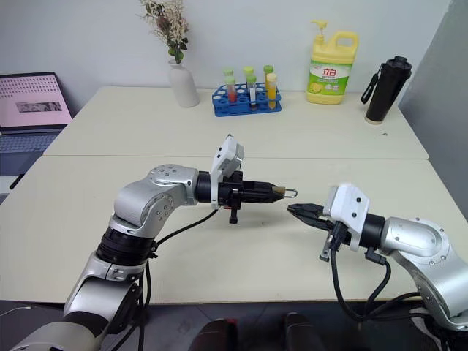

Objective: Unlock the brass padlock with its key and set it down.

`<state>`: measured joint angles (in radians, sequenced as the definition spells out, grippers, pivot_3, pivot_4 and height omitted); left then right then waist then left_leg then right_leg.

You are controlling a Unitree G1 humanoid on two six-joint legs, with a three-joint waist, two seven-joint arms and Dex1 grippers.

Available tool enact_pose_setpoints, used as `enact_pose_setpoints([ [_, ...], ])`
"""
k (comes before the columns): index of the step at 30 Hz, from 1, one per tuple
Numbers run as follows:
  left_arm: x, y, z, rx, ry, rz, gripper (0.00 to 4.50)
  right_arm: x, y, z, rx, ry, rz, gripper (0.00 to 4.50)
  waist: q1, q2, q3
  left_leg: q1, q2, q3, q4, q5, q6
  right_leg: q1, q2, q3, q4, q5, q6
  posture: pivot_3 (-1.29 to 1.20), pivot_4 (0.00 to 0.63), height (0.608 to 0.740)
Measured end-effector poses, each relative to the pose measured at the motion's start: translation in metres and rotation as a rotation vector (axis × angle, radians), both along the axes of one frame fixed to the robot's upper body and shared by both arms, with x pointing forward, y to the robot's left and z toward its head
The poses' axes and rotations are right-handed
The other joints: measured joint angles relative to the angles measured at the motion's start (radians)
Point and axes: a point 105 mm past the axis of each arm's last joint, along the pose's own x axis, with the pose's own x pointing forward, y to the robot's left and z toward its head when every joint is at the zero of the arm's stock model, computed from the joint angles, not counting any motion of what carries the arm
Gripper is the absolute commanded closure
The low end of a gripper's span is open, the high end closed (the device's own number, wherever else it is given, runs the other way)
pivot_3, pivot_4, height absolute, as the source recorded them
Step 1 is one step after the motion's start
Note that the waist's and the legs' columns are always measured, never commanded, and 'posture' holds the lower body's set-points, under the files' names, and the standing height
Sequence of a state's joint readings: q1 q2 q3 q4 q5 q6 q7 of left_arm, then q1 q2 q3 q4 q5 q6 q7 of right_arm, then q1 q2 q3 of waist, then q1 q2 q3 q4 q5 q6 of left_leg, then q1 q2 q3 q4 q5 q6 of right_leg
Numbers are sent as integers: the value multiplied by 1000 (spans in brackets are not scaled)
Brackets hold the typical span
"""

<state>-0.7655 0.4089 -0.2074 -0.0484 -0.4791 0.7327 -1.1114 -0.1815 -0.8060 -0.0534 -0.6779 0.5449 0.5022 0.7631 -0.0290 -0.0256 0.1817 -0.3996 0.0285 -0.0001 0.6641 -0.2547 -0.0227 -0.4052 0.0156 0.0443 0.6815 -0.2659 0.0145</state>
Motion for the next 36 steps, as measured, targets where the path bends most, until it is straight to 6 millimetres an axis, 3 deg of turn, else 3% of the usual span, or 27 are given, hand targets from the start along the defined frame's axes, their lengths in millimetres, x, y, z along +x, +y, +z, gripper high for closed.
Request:
enact_pose_setpoints([
  [18, -20, 7, -6, 43, -44, -75, 4335, 15, -7, -8, 13, 51, 23, 4500, 0, 0, 0, 0, 0, 0, 0, 0, 0, 0, 0, 0, 0, 0, 0, 0, 150, 740],
  [36, -32, 5, 0, 27, -54, -138, 4335, 18, 0, -21, -47, 94, 124, 4500, 0, 0, 0, 0, 0, 0, 0, 0, 0, 0, 0, 0, 0, 0, 0, 0, 150, 740],
])
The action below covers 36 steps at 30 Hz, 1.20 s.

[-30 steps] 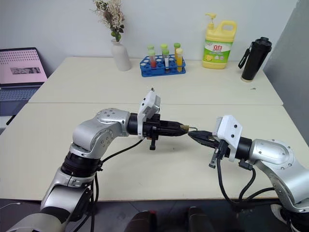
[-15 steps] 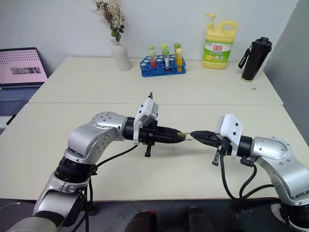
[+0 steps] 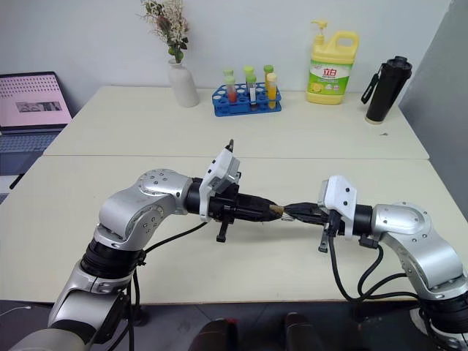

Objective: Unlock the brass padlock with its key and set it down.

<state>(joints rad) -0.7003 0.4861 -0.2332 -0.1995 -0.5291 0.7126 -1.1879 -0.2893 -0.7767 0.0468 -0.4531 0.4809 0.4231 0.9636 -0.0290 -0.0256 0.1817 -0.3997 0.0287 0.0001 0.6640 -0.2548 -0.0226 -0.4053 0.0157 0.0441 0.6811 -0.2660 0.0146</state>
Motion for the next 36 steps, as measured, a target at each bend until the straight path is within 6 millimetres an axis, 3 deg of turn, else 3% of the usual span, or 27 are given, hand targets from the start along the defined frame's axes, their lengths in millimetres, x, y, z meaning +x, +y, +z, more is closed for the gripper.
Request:
enact_pose_setpoints([
  [16, 2, 0, -1, -7, 27, 32, 4335, 4, -7, -10, -69, -2, -24, 4500, 0, 0, 0, 0, 0, 0, 0, 0, 0, 0, 0, 0, 0, 0, 0, 0, 150, 740],
  [21, 9, 8, -23, 2, 203, 146, 4335, 8, -35, -31, -138, -6, -146, 2939, 0, 0, 0, 0, 0, 0, 0, 0, 0, 0, 0, 0, 0, 0, 0, 0, 150, 740],
  [25, 9, 12, -41, 10, 334, 194, 4335, -5, -35, -42, -144, 22, -146, 1418, 0, 0, 0, 0, 0, 0, 0, 0, 0, 0, 0, 0, 0, 0, 0, 0, 150, 740],
  [29, 17, 13, -66, 22, 445, 284, 4335, -14, -27, -41, -130, 16, -142, 18, 0, 0, 0, 0, 0, -1, 0, 0, 0, 0, 0, 0, 0, 0, 0, 0, 150, 740],
  [36, 34, 1, -102, 60, 553, 434, 4335, -24, -8, -37, -52, 51, -101, 0, 1, 0, 0, 0, 0, -1, 0, 0, 0, 0, 0, 0, 0, 0, 0, 0, 150, 740],
])
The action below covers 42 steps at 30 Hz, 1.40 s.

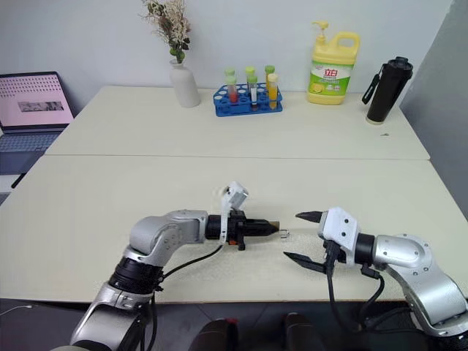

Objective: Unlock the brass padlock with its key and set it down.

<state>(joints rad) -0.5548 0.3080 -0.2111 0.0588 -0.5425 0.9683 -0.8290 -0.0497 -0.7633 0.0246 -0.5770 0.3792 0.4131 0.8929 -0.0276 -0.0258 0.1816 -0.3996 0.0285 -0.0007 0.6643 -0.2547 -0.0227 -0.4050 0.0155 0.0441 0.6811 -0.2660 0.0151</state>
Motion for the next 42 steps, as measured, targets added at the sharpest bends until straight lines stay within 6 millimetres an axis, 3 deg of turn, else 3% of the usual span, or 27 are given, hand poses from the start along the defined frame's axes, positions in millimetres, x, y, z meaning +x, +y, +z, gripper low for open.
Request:
enact_pose_setpoints([
  [8, 10, -4, -7, 17, 1, 45, 4335, -2, 4, -5, -10, 21, 12, 0, 0, 0, 0, 0, 0, 0, 0, 0, 0, 0, 0, 0, 0, 0, 0, 0, 150, 740],
  [21, 20, -2, 1, 14, -71, 86, 139, -2, 3, -9, -27, 30, -1, 0, 0, 0, 0, 0, 0, 0, 0, 0, 0, 0, 0, 0, 0, 0, 0, 0, 150, 740],
  [24, 29, 5, 21, -3, -208, 111, 45, -1, 3, -10, -28, 34, -10, 0, -1, 0, 0, 0, 0, 0, 0, 0, 0, 0, 0, 0, 0, 0, 0, 0, 150, 740],
  [27, 22, 31, 65, 23, -488, 64, 45, 0, -1, -11, -35, 41, -24, 0, -6, 0, 0, 1, 1, 1, -2, 0, 0, -1, 0, 1, 0, 0, 0, 0, 150, 740],
  [29, 11, 53, 81, 96, -633, 31, 45, 1, -7, -11, -44, 43, -43, 0, -6, 1, -1, 2, 2, 1, -3, 0, 0, -1, 0, 2, 0, 0, -1, 0, 150, 740],
  [35, -31, 103, 46, 281, -625, -48, 45, 5, -23, -8, -74, 59, -64, 0, -2, -1, 1, 0, 1, 2, -2, 0, 0, -1, -3, 1, -1, 0, -1, 0, 150, 740],
  [42, -57, 112, 41, 338, -668, -94, 45, 3, -34, -9, -105, 114, -29, 0, 10, -1, 1, 1, 1, 2, -1, 0, 0, 0, -3, 0, -1, 0, -1, 0, 150, 740],
])
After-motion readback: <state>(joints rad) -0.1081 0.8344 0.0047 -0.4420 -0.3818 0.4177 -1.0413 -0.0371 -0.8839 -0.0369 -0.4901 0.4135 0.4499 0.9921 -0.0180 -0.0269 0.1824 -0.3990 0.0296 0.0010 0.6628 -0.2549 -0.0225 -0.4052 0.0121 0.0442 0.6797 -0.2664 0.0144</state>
